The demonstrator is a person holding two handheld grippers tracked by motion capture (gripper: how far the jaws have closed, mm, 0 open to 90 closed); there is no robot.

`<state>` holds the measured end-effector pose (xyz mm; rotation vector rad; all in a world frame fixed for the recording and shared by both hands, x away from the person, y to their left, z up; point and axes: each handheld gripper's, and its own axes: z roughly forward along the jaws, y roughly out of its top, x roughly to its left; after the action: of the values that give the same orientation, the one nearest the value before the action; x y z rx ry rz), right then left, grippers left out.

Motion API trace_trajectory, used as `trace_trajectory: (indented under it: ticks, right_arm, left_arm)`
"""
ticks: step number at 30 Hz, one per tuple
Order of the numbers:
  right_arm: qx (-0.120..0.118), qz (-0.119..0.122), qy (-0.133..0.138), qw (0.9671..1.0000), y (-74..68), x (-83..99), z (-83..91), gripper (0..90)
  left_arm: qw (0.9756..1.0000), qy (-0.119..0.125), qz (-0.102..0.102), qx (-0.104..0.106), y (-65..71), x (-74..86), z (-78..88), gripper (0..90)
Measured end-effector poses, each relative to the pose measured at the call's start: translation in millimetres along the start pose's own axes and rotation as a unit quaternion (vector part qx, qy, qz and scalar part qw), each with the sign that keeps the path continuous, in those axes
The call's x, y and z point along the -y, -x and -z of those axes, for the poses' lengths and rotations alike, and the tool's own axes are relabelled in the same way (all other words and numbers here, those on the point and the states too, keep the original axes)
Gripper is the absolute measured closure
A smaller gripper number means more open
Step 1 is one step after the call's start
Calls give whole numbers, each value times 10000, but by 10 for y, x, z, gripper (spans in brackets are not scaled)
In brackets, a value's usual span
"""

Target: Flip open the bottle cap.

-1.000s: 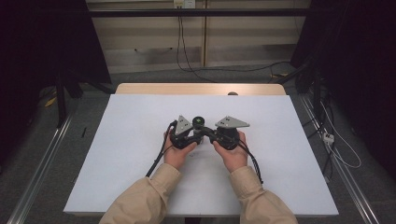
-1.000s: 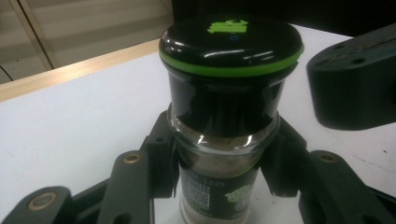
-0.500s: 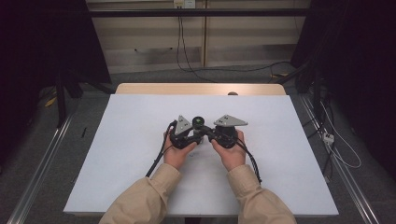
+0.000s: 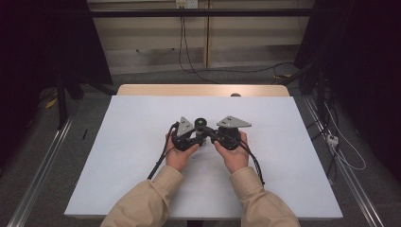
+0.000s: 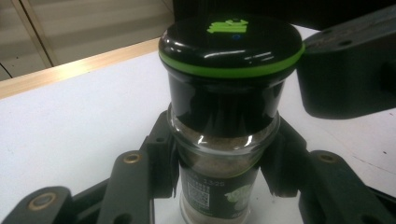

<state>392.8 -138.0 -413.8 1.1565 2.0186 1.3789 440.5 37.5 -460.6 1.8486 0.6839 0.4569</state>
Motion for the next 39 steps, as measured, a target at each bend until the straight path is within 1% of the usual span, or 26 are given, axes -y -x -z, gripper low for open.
trace_trajectory:
  ticks: [21, 23, 30, 32, 39]
  right_arm:
    - [8, 32, -32, 10000, -11, -15, -6, 900]
    - [9, -6, -30, 10000, -12, -14, -6, 900]
    - [9, 15, -34, 10000, -13, -15, -5, 900]
    - [14, -22, -33, 10000, -13, -13, -3, 900]
    - [26, 23, -34, 10000, -16, -15, -5, 900]
  left_arm:
    - [10000, 4, 22, 6, -6, 1, 1, 536]
    - [10000, 1, 19, 4, -6, 1, 1, 536]
    - [10000, -4, -1, -9, -3, 1, 1, 536]
    - [10000, -5, 2, -11, -3, 0, 1, 536]
    - [10000, -4, 5, -15, -2, 1, 1, 536]
